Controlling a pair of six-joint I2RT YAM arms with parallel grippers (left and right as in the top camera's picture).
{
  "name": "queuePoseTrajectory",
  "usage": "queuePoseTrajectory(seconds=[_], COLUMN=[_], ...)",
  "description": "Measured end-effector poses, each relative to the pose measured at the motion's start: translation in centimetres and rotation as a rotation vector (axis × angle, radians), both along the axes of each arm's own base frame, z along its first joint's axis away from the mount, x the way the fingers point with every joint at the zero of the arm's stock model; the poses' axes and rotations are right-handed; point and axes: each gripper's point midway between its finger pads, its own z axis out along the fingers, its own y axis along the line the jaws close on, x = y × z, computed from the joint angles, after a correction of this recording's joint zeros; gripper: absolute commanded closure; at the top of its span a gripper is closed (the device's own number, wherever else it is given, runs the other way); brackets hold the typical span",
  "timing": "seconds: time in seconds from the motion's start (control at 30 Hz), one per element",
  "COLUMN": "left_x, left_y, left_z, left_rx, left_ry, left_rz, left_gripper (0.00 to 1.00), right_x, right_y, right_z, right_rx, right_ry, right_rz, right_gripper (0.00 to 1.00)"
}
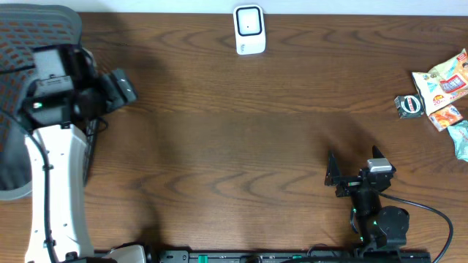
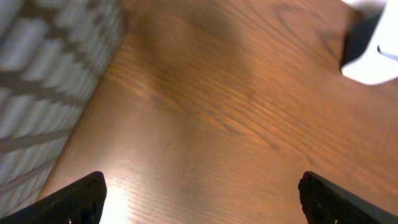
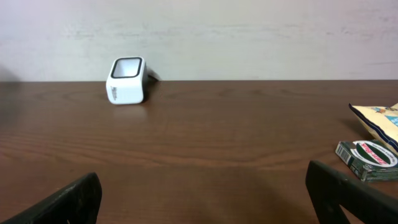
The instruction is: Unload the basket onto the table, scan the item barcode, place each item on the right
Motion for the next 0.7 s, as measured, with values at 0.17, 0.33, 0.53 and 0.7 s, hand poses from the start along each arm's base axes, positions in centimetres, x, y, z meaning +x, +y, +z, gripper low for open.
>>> queuePoseTrajectory(seconds=[0.17,0.33,0.53,0.7], left_x=[0.9,0.5,-0.9,-1.4], left_y=[-3.9,-6.1,-5.9,-5.8], left_z=[-0.1,0.3,-0.7,-2.0], left_rx=[0.05,0.088,0.116,0.151], left_ry=[-0.036,-0.063,-0.093,-0.228], left_rz=[-0.175,-0.282,-0.296,-0.286], left_gripper=[0.02,0.02,0.02,0.02], right_x=[0.0,0.0,0.0,0.0], right_y=[0.0,0.0,0.0,0.0], right_z=[0.0,0.0,0.0,0.0], right_rx=[0.0,0.0,0.0,0.0], right_ry=[0.0,0.0,0.0,-0.001], right_rz=[0.0,0.0,-0.001,0.0], right_gripper=[0.01,0.01,0.01,0.01])
